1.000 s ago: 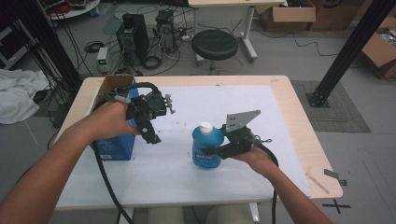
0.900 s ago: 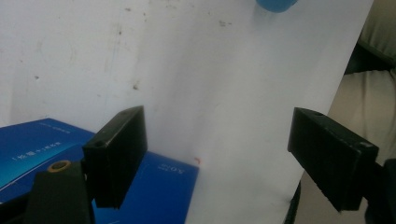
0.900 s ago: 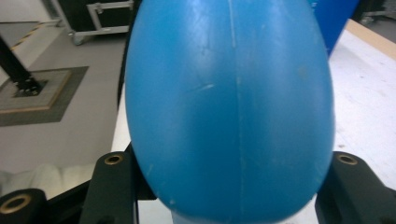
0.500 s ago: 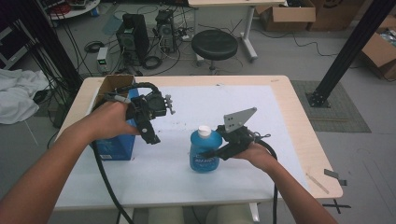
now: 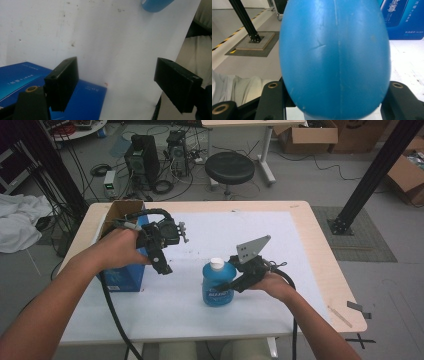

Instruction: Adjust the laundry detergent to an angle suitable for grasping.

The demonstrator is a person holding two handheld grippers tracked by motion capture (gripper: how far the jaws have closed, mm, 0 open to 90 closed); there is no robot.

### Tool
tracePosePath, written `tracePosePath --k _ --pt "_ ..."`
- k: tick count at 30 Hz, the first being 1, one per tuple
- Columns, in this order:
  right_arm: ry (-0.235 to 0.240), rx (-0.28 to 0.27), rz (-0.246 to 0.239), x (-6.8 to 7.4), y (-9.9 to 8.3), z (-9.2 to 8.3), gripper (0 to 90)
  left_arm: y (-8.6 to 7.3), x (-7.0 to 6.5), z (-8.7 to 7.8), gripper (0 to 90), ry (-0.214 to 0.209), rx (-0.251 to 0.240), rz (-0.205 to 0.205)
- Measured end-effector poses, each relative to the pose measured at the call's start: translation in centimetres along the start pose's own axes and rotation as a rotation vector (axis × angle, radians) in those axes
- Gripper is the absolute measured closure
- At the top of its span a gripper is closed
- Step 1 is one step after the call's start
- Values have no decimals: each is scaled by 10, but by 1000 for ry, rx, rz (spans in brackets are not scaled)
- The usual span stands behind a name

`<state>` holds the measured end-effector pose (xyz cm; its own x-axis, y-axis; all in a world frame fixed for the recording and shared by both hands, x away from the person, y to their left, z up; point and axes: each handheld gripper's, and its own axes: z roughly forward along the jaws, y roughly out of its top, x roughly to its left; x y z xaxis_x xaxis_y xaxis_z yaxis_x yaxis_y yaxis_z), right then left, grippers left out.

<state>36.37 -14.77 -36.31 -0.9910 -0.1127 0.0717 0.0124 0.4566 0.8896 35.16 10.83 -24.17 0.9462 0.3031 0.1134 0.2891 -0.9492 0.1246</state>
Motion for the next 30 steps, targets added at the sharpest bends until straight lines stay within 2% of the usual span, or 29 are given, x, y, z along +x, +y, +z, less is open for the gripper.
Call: tracePosePath --k 4,10,18,22,30 --pt "-7 -2 -5 -1 -2 1 439 0 0 0 205 0 -5 -6" --pt "0 -9 16 -3 -10 3 439 0 1 1 205 1 1 -3" --pt "9 0 0 -2 -12 7 439 2 1 3 205 -1 3 -4" --pt "10 23 7 -2 -15 10 438 2 1 2 205 1 9 -2" --pt "7 22 8 0 -17 9 431 2 1 3 205 0 8 0"
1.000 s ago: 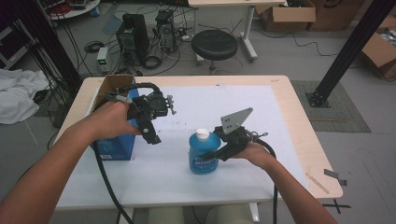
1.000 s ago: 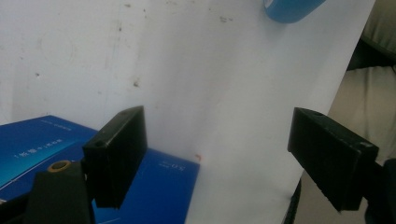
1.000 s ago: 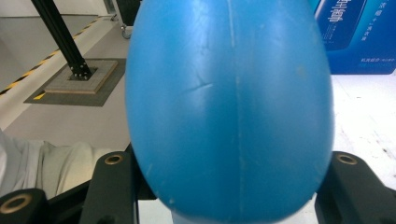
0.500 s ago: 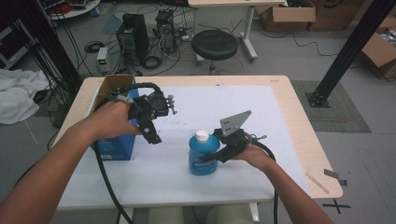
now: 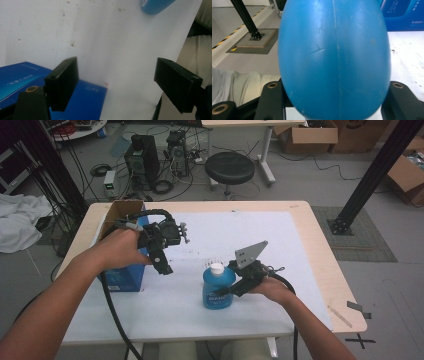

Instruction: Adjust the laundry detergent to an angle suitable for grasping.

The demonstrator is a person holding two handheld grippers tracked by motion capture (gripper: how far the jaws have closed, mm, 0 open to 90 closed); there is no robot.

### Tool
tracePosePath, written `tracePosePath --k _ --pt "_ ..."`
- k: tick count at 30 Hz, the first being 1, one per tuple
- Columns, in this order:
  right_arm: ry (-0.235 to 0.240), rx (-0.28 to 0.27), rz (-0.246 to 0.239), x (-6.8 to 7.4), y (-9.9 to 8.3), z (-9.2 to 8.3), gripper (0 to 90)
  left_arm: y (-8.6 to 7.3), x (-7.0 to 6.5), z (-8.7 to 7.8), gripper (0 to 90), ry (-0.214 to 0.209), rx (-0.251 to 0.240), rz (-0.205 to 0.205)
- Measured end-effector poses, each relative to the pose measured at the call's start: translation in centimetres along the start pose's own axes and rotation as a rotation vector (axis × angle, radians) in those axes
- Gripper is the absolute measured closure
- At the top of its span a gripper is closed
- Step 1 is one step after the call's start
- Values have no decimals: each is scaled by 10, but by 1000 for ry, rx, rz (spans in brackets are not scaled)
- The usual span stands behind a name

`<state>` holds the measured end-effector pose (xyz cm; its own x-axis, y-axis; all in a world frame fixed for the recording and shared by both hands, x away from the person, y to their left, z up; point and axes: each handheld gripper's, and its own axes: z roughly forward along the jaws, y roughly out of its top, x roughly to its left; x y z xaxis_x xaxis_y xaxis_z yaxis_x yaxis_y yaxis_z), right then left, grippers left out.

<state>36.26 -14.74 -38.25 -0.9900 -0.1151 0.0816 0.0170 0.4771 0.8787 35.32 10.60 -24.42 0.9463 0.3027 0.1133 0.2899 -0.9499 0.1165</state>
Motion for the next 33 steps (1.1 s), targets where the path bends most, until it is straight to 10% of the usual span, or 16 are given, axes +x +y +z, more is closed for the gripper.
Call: tracePosePath --k 33 --pt "-29 18 53 3 -2 -3 321 -2 -1 1 205 -1 -4 -2"
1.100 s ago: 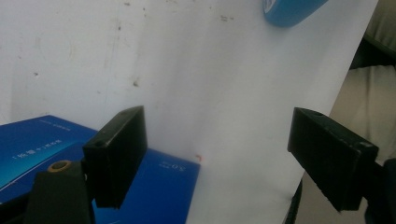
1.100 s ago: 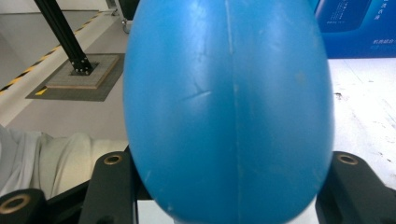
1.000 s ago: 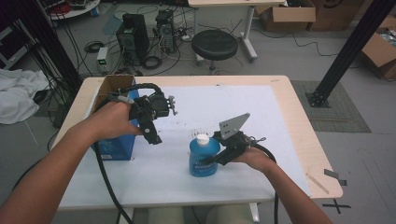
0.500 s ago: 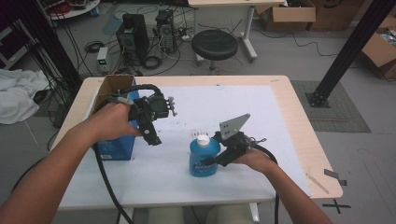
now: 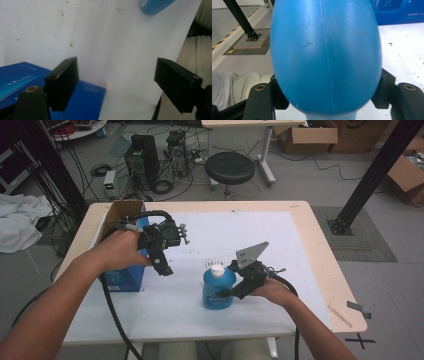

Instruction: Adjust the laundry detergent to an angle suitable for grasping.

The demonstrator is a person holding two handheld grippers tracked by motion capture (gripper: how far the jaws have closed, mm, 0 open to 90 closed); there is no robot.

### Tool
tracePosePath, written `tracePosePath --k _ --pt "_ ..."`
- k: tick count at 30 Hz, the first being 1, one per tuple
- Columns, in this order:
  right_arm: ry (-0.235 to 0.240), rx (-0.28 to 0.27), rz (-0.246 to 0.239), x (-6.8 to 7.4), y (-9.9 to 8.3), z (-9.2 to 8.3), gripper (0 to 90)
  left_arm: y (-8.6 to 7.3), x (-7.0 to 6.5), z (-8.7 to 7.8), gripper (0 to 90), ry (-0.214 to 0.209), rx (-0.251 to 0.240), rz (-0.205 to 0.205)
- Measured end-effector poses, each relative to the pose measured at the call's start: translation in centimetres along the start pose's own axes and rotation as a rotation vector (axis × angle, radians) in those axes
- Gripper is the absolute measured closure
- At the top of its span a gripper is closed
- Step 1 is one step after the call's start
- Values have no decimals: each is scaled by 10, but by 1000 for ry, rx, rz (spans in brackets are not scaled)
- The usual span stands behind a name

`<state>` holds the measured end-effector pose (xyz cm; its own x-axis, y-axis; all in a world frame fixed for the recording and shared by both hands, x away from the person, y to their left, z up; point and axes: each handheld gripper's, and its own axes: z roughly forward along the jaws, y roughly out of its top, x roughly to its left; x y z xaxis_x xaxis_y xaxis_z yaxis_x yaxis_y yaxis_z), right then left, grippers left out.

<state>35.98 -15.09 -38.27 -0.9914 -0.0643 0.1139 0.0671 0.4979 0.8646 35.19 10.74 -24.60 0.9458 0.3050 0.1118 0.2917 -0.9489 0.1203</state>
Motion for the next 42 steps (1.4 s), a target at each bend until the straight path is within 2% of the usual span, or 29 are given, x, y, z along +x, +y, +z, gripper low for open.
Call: tracePosePath --k 9,22,32,42 --pt "-26 -6 7 1 -1 -2 261 0 0 0 205 -2 -3 -7" --pt "-38 -13 5 2 0 -6 232 1 0 1 205 -3 -4 -5" --pt "-48 2 3 4 0 -10 208 1 0 1 205 -2 -1 -2" --pt "-81 16 11 5 -1 -19 152 2 0 1 205 -1 2 -1"
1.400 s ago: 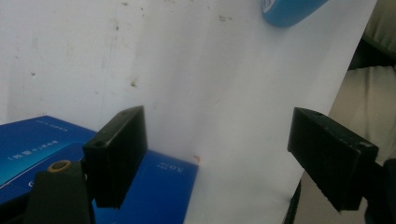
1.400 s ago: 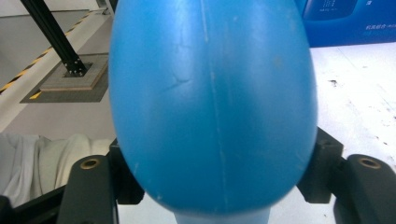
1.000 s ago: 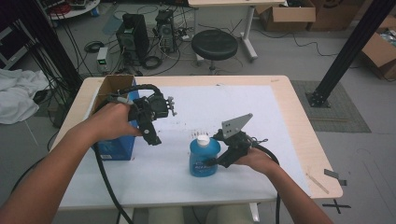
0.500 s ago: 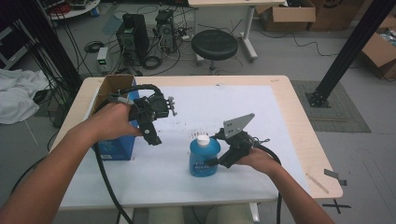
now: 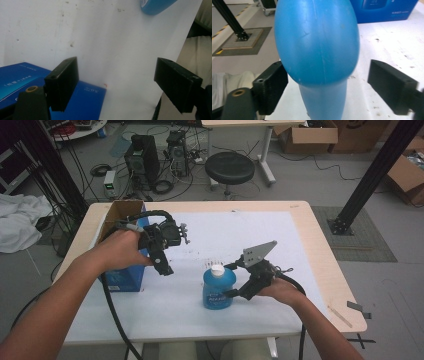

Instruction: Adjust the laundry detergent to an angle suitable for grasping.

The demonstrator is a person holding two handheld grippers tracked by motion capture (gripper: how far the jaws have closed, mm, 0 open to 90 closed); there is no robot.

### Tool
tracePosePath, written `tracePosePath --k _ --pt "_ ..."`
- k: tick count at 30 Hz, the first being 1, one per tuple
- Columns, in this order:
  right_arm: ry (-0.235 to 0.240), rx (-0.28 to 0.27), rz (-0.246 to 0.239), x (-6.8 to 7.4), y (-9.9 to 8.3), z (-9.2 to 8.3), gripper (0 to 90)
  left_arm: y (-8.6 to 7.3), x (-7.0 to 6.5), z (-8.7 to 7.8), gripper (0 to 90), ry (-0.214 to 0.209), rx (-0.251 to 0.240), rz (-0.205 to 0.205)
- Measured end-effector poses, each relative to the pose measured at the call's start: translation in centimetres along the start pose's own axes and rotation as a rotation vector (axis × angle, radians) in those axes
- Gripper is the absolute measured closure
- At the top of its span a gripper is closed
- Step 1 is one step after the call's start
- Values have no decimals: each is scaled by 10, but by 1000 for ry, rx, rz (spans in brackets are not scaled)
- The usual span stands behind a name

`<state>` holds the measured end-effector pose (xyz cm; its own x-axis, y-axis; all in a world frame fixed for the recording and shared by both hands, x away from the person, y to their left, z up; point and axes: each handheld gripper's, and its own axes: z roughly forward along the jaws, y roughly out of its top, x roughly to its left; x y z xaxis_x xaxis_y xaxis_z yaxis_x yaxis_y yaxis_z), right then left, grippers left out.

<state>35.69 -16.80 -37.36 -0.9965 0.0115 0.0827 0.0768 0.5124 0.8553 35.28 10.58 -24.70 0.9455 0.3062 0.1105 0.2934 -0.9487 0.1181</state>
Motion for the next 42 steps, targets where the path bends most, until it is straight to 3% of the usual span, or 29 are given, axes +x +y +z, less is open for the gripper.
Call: tracePosePath --k 8,13,17,25,32,36,42 --pt "-36 69 11 1 -1 -16 152 0 0 1 205 -2 -7 -5" --pt "-84 173 -1 0 -2 -38 152 0 2 0 205 -3 -5 -2" --pt "-122 244 37 -7 -1 -61 153 0 2 0 204 -2 -6 -2" --pt "-233 382 82 -29 11 -108 154 3 2 1 203 -3 -10 -4" --pt "-336 457 136 -55 23 -141 155 6 2 2 204 -3 -7 3" --pt "-393 516 163 -71 26 -152 157 7 2 2 203 -4 -12 -4" --pt "-432 567 195 -87 25 -160 158 7 2 1 204 -4 -15 -4"
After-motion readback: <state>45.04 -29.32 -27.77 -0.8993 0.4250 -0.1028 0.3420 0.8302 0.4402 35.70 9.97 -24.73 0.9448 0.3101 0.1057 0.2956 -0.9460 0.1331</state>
